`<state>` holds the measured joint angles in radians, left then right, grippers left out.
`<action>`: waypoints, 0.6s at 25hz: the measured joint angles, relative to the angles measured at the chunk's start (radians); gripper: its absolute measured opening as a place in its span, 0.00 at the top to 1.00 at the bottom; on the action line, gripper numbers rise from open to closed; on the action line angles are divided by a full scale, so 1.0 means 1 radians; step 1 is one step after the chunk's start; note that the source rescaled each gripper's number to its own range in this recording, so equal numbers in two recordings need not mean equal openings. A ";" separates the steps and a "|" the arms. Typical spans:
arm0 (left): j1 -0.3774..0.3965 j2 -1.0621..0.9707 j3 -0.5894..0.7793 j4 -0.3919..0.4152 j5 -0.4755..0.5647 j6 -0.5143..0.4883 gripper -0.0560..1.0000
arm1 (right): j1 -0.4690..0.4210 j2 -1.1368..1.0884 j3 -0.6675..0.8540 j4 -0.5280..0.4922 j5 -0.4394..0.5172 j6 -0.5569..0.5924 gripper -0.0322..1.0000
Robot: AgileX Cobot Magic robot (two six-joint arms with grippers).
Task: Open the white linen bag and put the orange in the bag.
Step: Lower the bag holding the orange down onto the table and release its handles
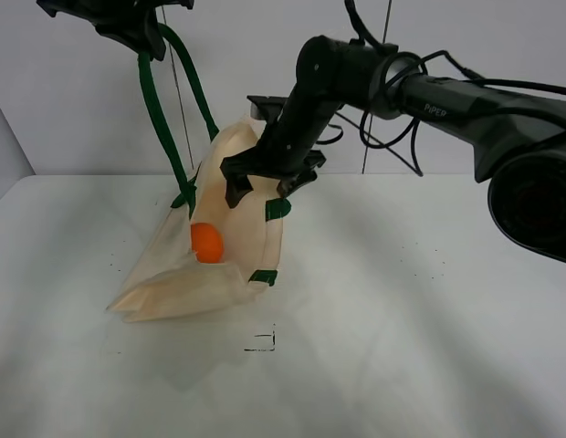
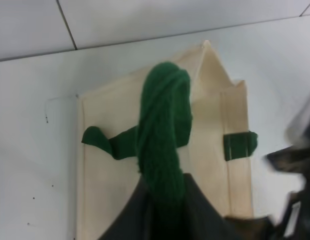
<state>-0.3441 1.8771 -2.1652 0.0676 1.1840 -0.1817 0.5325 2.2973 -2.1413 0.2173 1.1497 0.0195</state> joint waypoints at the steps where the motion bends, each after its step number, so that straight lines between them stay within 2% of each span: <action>1: 0.000 0.000 0.000 0.000 0.000 0.000 0.95 | -0.009 0.000 -0.016 -0.043 0.030 0.012 0.00; 3: 0.000 0.000 0.000 0.000 0.000 0.000 0.95 | -0.034 0.000 -0.025 -0.089 0.053 0.019 0.00; 7: 0.000 0.000 0.000 0.000 0.000 -0.001 0.95 | -0.114 0.000 -0.026 -0.119 0.066 0.026 0.00; 15: 0.000 0.000 0.000 0.000 0.000 -0.001 0.95 | -0.366 0.000 -0.027 -0.182 0.066 0.027 0.00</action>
<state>-0.3441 1.8771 -2.1652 0.0676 1.1840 -0.1826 0.1668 2.2973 -2.1683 0.0356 1.2158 0.0465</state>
